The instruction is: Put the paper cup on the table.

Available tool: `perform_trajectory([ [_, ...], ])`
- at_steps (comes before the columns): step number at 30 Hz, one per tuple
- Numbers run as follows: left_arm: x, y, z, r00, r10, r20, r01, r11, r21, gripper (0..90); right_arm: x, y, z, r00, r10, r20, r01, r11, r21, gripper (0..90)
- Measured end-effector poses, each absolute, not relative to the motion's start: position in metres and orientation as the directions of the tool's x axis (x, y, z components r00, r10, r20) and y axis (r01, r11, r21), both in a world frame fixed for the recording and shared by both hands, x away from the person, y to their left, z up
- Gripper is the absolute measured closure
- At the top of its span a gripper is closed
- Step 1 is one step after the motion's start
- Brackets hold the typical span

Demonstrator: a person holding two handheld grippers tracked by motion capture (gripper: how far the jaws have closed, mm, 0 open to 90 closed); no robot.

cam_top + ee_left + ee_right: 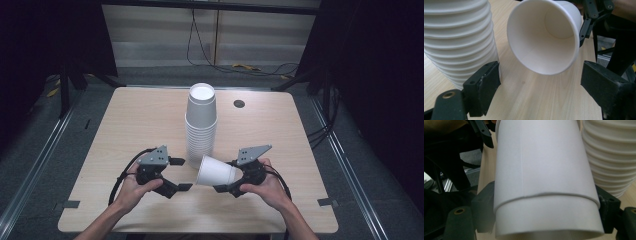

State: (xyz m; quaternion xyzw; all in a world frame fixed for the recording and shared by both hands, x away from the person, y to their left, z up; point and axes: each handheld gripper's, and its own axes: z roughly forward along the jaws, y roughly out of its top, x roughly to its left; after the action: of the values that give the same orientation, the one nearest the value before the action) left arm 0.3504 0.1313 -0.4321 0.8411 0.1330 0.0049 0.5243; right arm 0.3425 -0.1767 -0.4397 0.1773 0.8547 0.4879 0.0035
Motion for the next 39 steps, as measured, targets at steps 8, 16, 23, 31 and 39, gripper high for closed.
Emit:
perform_trajectory([
  [8,0.350,0.130,-0.436,0.967,0.210,-0.146,0.221,-0.398,0.891,15.5,0.343,-0.179,-0.443,-0.934,0.298,0.196,0.307,0.390,0.868,22.2],
  [16,0.352,0.132,-0.435,0.966,0.210,-0.150,0.217,-0.349,0.912,15.5,0.344,-0.176,-0.445,-0.934,0.280,0.224,0.314,0.336,0.888,22.2],
  [23,0.351,0.130,-0.436,0.971,0.193,-0.142,0.200,-0.327,0.923,15.5,0.345,-0.178,-0.444,-0.932,0.263,0.249,0.319,0.273,0.907,22.2],
  [31,0.351,0.130,-0.435,0.972,0.168,-0.164,0.207,-0.279,0.938,15.4,0.344,-0.174,-0.444,-0.935,0.255,0.245,0.305,0.231,0.924,22.2],
  [39,0.351,0.128,-0.437,0.968,0.173,-0.180,0.220,-0.245,0.944,15.4,0.342,-0.168,-0.446,-0.947,0.225,0.229,0.282,0.242,0.928,22.3],
])
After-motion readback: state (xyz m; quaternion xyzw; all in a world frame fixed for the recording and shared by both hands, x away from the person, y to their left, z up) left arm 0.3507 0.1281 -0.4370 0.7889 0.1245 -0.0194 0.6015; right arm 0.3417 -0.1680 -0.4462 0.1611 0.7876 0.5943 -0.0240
